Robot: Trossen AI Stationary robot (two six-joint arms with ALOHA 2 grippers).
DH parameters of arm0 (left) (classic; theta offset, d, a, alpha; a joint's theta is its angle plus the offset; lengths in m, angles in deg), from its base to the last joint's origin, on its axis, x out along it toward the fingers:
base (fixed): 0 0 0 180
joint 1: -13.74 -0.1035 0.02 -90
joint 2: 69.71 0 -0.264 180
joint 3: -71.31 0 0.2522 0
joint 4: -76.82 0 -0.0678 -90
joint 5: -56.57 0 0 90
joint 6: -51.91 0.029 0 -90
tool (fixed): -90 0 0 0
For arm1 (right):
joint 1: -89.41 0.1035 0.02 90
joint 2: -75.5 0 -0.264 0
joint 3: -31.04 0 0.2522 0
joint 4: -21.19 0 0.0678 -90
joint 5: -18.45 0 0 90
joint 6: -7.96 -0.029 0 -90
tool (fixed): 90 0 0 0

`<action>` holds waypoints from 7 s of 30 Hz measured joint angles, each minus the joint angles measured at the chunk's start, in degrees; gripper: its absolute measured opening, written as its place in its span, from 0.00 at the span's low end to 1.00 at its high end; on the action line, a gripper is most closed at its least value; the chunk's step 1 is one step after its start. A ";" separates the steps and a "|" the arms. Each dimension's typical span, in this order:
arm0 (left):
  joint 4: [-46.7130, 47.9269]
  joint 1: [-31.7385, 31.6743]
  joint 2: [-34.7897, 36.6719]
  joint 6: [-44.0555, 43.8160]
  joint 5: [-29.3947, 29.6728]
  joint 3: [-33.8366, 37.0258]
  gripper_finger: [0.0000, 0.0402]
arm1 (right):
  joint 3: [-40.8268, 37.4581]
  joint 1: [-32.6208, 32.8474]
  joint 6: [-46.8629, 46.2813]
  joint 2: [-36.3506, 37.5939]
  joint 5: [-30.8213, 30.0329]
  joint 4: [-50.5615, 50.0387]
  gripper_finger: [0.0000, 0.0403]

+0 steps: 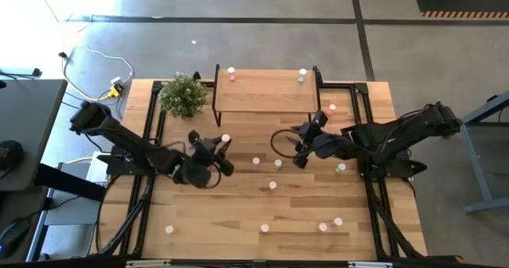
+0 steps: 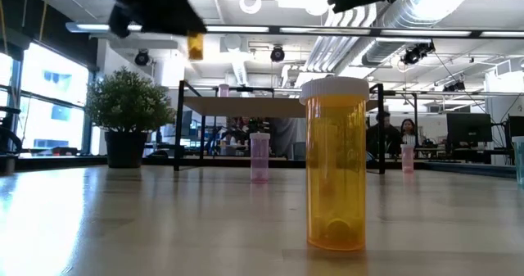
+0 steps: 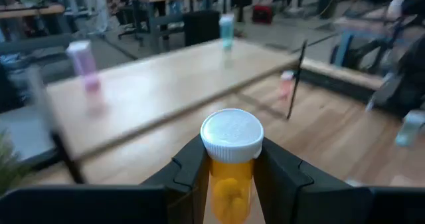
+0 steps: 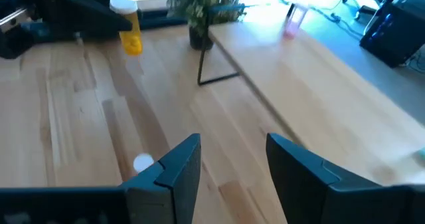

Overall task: Pick and place medicine bottles onto shelf by color
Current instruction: Put the top orange pill bottle on the shelf, then put the bottom red pill bottle on the shelf

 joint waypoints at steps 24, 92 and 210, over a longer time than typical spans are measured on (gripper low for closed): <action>-26.57 -27.90 3.55 27.40 -35.98 0.00 0.22 | 1.90 -3.68 1.00 0.46 0.96 -2.28 0.40; -22.05 -47.00 -24.89 22.16 -33.28 -18.71 0.22 | 1.90 -3.68 -0.53 0.46 0.70 -2.63 0.40; -31.09 -47.52 -24.43 26.28 -34.63 -18.71 0.59 | 1.86 -3.66 -0.64 0.48 0.76 -2.63 0.40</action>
